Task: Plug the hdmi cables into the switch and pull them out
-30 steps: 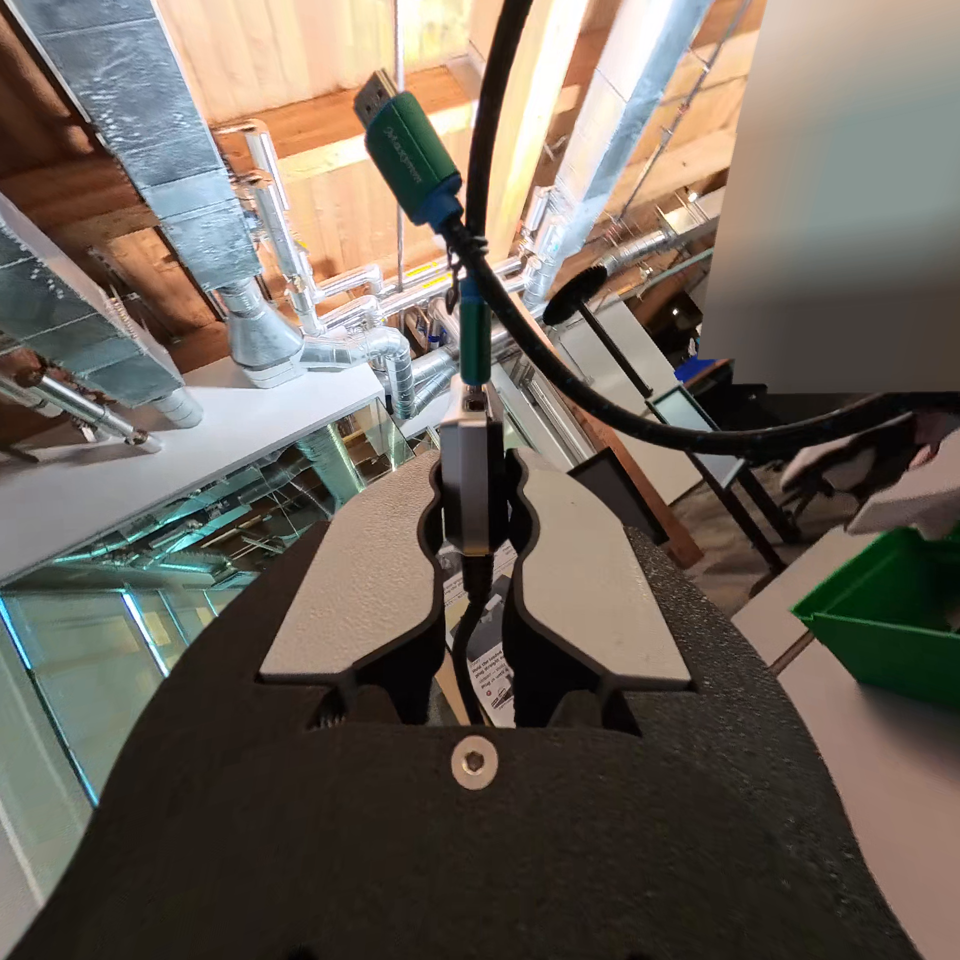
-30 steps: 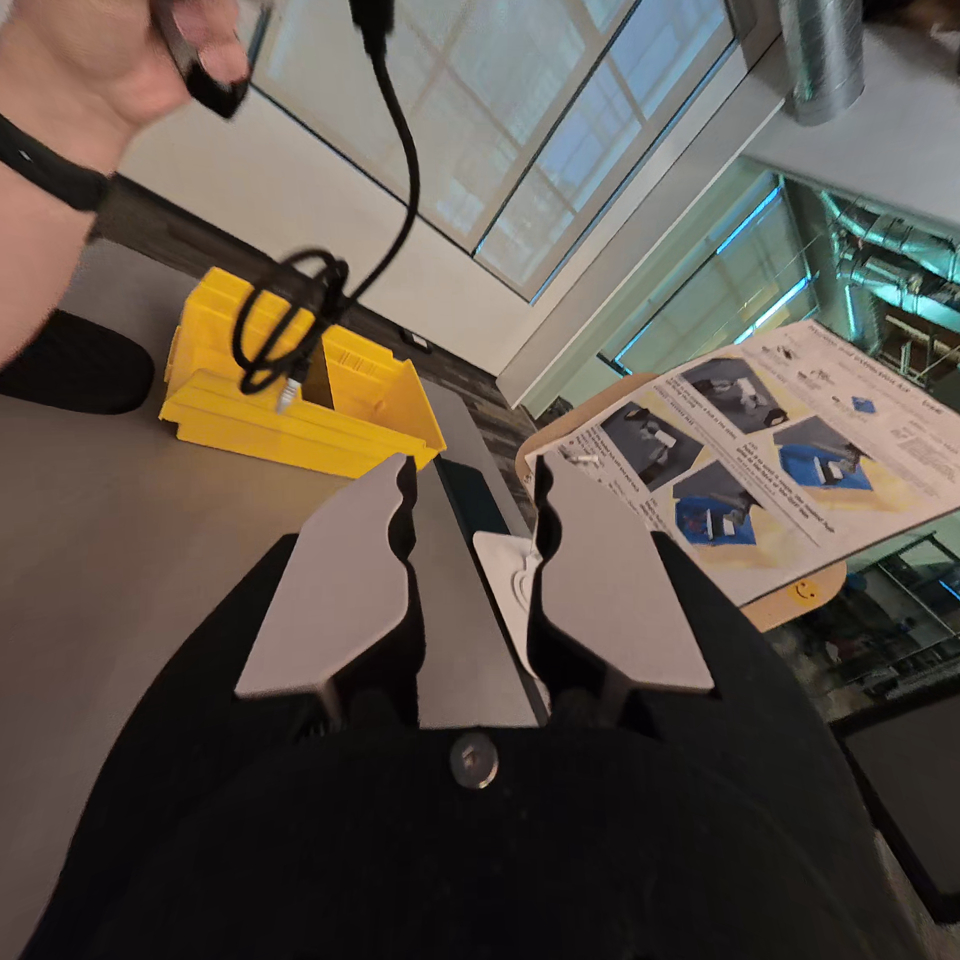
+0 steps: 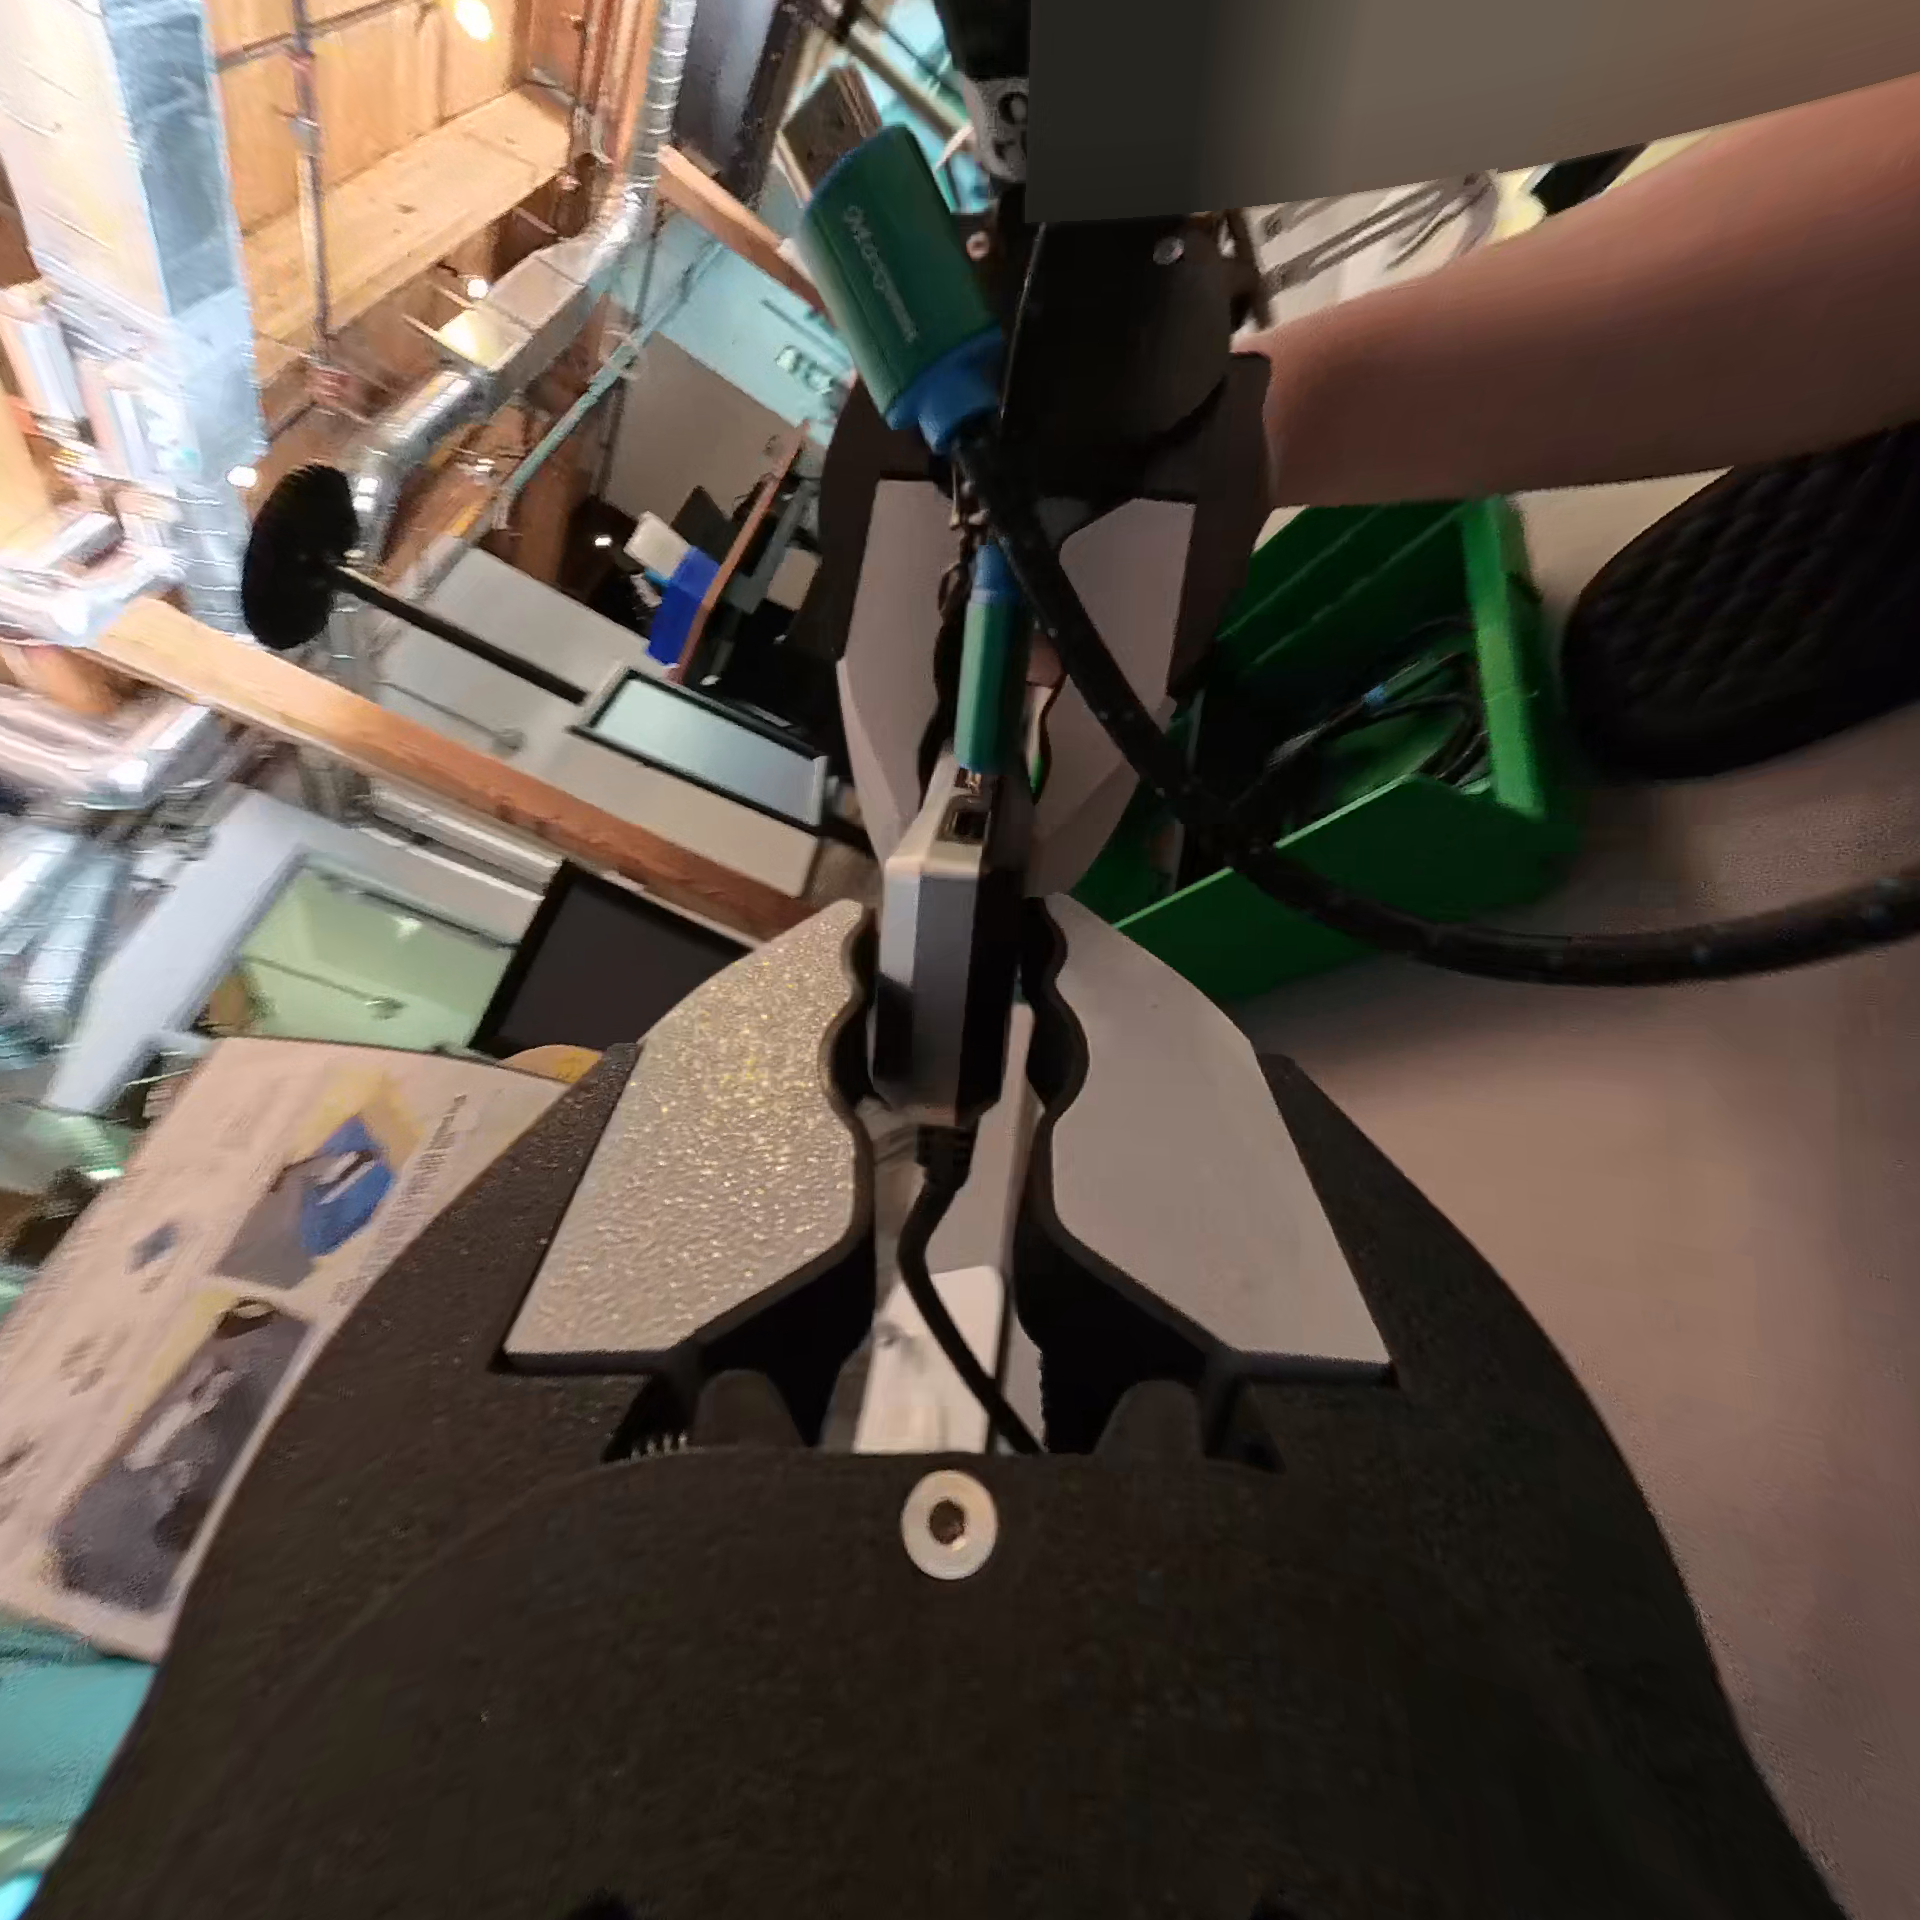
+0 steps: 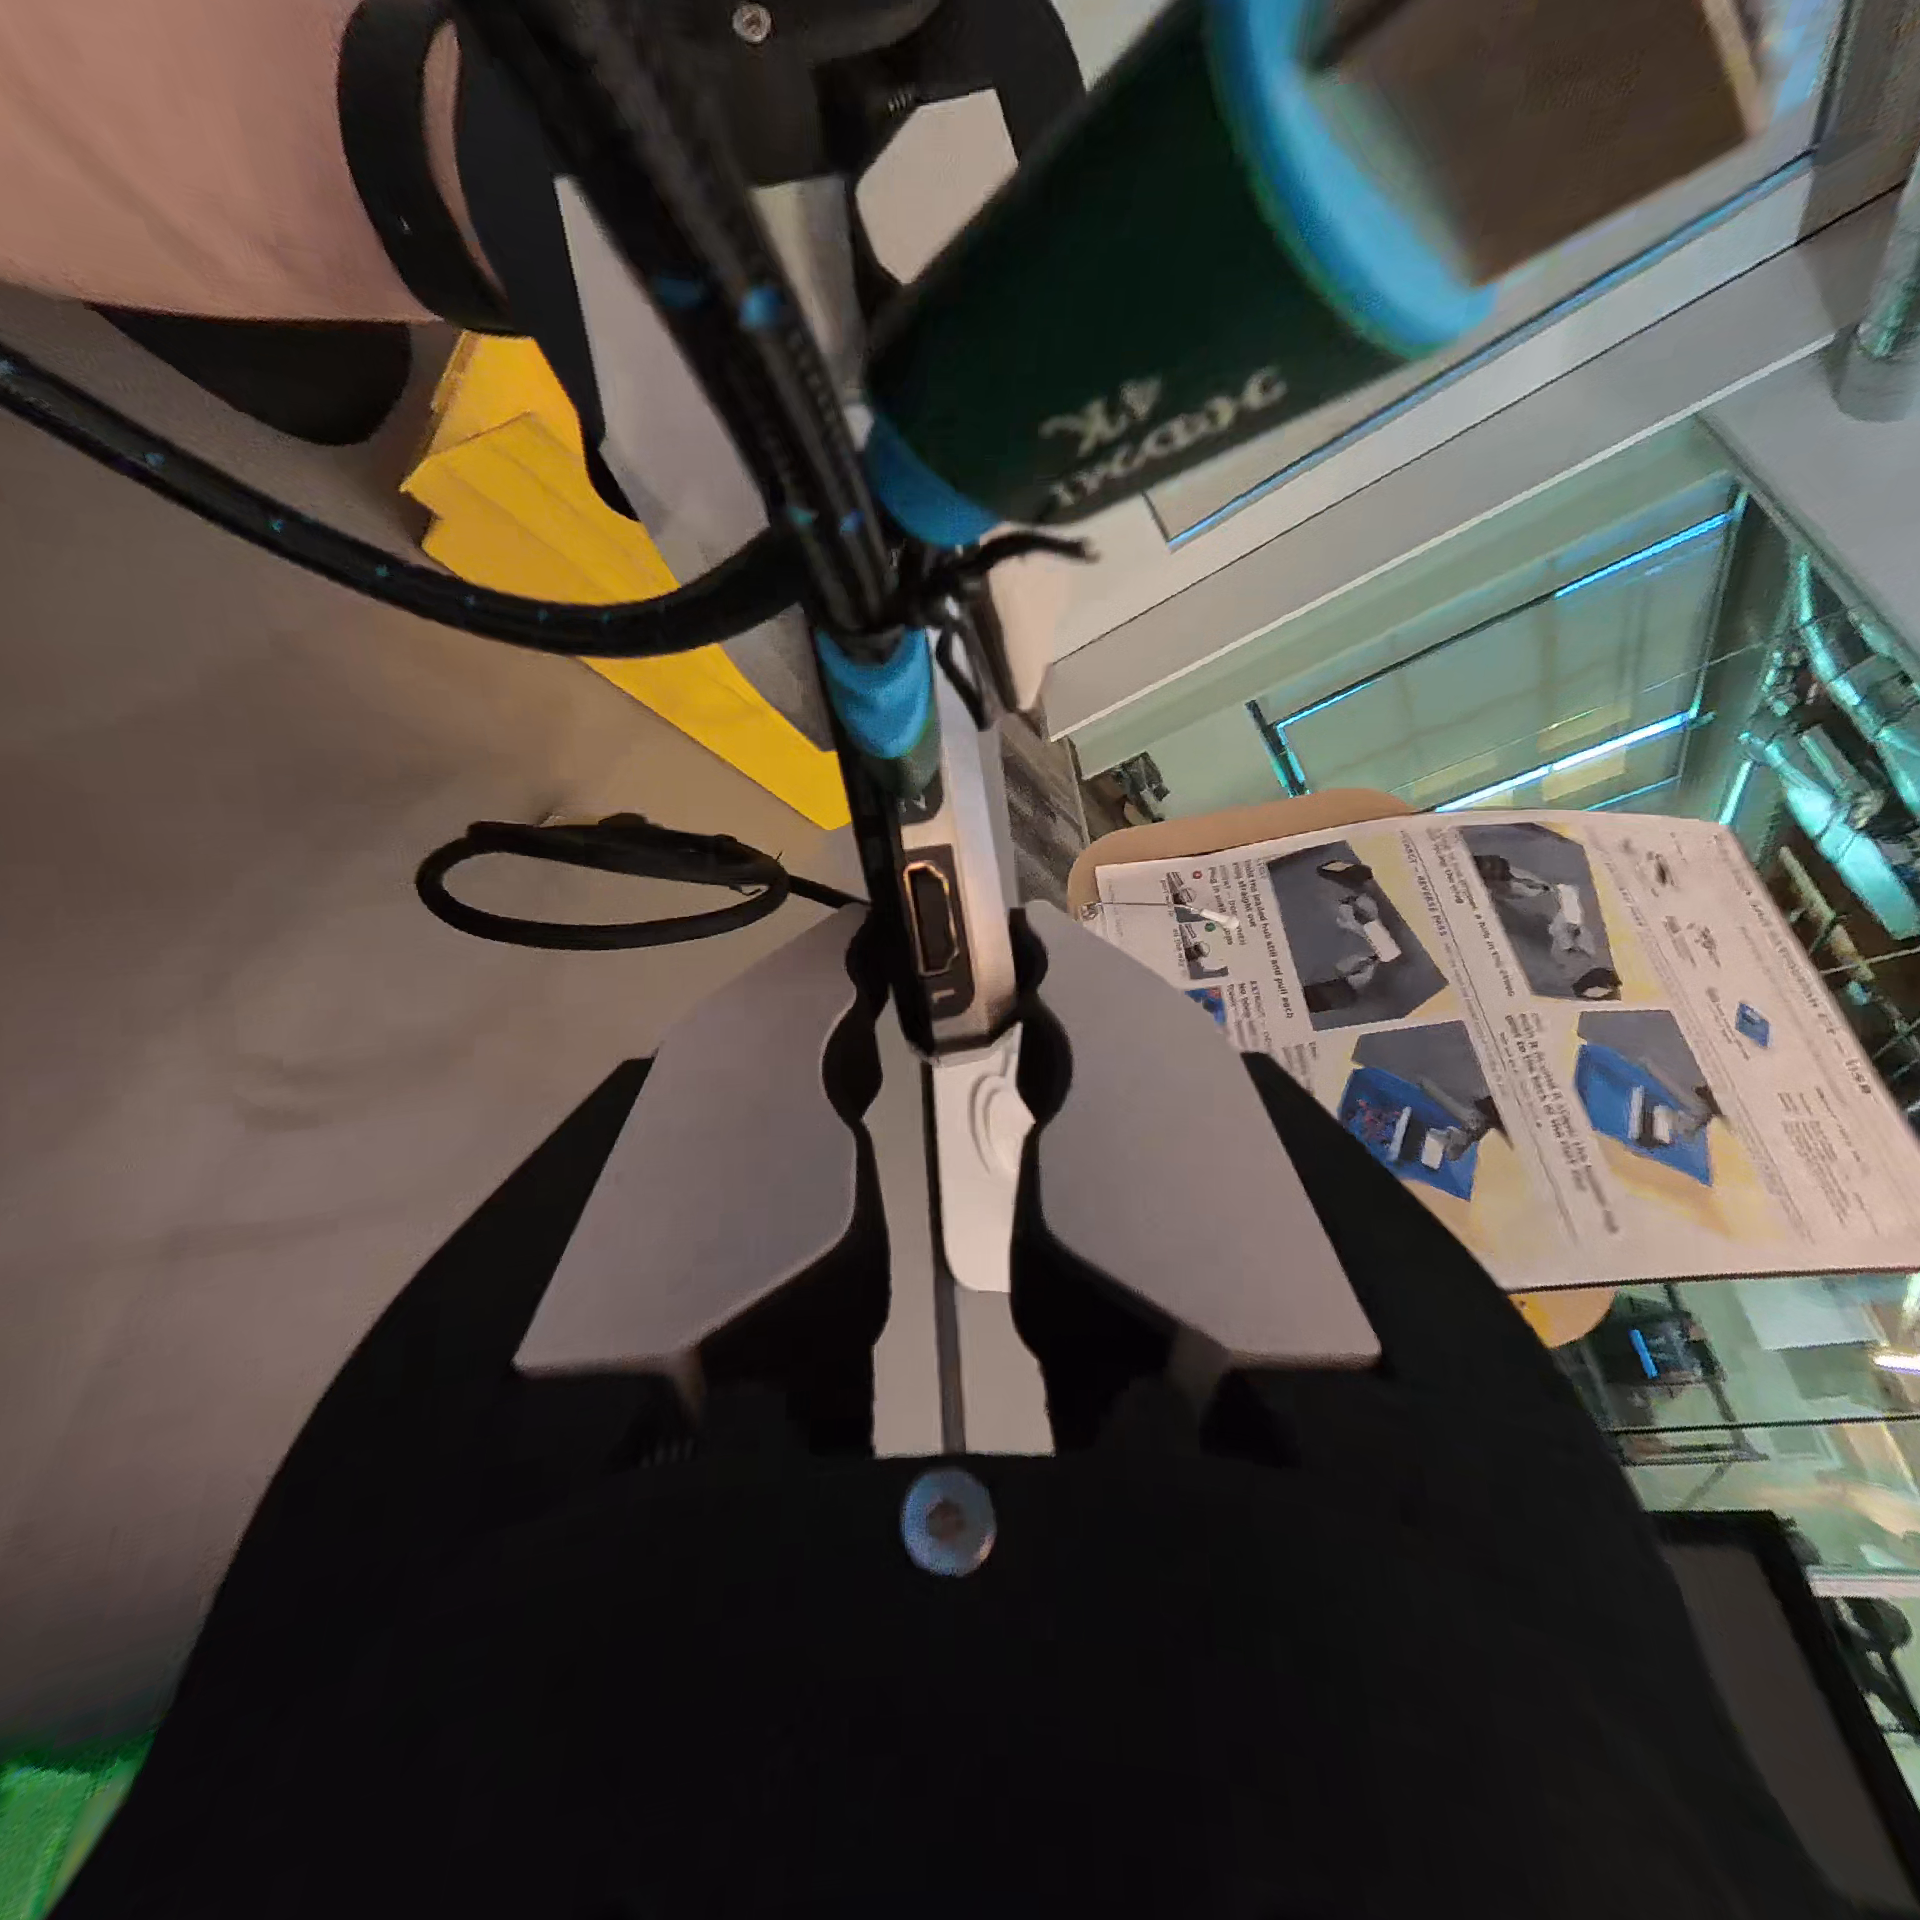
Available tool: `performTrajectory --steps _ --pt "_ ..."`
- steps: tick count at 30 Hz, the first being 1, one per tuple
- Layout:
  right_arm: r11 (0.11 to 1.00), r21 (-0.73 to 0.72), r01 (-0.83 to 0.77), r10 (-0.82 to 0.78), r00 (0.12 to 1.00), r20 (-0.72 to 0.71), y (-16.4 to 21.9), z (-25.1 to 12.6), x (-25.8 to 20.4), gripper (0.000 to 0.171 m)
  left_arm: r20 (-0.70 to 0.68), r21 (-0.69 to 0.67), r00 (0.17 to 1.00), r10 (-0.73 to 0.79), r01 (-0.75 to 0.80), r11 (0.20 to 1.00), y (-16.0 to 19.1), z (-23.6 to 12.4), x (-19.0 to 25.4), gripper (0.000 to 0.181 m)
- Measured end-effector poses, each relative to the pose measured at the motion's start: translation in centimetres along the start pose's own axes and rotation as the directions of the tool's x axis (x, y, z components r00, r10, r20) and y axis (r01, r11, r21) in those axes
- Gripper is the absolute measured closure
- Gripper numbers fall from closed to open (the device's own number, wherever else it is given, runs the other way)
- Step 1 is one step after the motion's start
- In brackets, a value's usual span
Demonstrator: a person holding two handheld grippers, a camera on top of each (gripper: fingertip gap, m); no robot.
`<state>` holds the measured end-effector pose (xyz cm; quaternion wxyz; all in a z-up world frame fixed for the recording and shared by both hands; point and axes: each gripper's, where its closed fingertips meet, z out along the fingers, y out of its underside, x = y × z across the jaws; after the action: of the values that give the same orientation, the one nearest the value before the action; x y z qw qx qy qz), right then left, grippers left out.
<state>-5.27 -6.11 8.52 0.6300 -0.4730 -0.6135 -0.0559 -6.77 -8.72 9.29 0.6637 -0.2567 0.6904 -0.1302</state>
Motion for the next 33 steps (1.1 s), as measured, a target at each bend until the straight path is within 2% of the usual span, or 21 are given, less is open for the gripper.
performTrajectory --steps 6,10,12,15,18,20,25,29,33 --pt "0.998 0.028 0.053 -0.053 0.999 0.002 -0.1 0.6 -0.6 0.148 0.009 -0.072 0.998 0.059 -0.058 0.996 0.8 1.3 0.8 0.156" --pt "1.0 0.014 -0.027 0.028 0.998 -0.058 1.6 1.2 0.5 0.144 0.049 -0.182 0.993 0.105 -0.094 0.979 2.4 1.9 0.2 0.159" --pt "0.995 -0.001 -0.105 0.104 0.987 -0.122 2.6 0.8 2.2 0.14 0.102 -0.272 0.983 0.154 -0.122 0.954 3.8 1.7 -0.9 0.159" --pt "0.946 0.045 -0.321 0.325 0.935 -0.14 2.8 -0.7 4.2 0.137 0.199 -0.373 0.96 0.195 -0.11 0.921 5.3 1.0 -2.9 0.159" --pt "0.822 0.089 -0.563 0.568 0.821 -0.058 1.8 -1.4 4.9 0.128 0.306 -0.424 0.93 0.205 -0.06 0.904 6.1 0.6 -4.6 0.159" --pt "0.781 0.081 -0.619 0.622 0.783 -0.014 0.7 -1.2 4.4 0.126 0.356 -0.454 0.907 0.226 -0.043 0.89 6.4 0.4 -5.4 0.159" --pt "0.816 -0.017 -0.578 0.572 0.811 -0.123 0.1 0.5 3.4 0.127 0.399 -0.453 0.886 0.235 -0.032 0.891 6.5 0.7 -5.5 0.159" --pt "0.741 -0.041 -0.671 0.671 0.741 -0.013 -0.7 1.7 1.6 0.127 0.4 -0.446 0.888 0.227 -0.027 0.894 6.2 1.0 -5.2 0.159" --pt "0.711 0.072 -0.699 0.703 0.71 -0.054 -1.3 1.7 2.9 0.127 0.407 -0.455 0.885 0.223 -0.015 0.89 6.2 1.1 -5.2 0.159"
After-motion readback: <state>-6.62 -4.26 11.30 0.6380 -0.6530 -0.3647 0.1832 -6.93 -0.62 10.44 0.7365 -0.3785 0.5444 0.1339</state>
